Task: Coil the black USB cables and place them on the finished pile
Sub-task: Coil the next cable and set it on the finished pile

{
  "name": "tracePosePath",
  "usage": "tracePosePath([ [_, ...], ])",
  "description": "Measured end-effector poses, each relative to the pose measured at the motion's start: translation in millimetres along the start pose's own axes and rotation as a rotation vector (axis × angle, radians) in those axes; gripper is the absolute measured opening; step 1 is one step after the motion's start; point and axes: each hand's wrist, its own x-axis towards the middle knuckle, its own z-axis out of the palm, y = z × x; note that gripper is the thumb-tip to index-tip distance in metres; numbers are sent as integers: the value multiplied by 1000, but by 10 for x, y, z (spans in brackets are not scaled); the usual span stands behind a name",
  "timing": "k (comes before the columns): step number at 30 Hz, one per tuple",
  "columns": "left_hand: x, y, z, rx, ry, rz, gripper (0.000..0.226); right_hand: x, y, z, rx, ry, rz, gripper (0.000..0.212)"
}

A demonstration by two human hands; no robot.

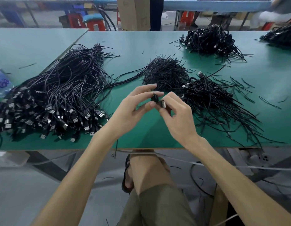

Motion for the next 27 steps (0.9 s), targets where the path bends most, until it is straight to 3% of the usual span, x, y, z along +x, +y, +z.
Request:
tracePosePath([
  [4, 33, 95, -59, 105, 69, 40, 21, 21, -79, -46, 28, 42, -13, 9],
  [7, 49, 182, -82, 263, 110, 58, 23, 42, -154, -49, 102, 53, 18, 13],
  [11, 84, 247, -46, 300, 141, -114, 24, 62, -164, -38, 119, 54, 36, 21],
  [14, 132, 263, -78, 144, 106, -270, 31, 14, -141, -31, 19, 7, -31, 19],
  [17, 127, 271, -148, -155, -1, -393, 21, -16, -77, -47, -153, -27, -145, 18],
  [20, 54, 258, -220, -489, -141, -342, 29, -19, -28, -71, -219, -1, -185, 20],
  [22, 27, 245, -258, -561, -220, -271, 31, -20, -23, -68, -197, 0, -167, 18],
  [24, 40, 222, -244, -450, -215, -246, 32, -34, -21, -52, -155, -7, -125, 15],
  [27, 89, 184, -130, -43, -181, -193, 17, -57, -28, -35, -111, -1, -75, 12],
])
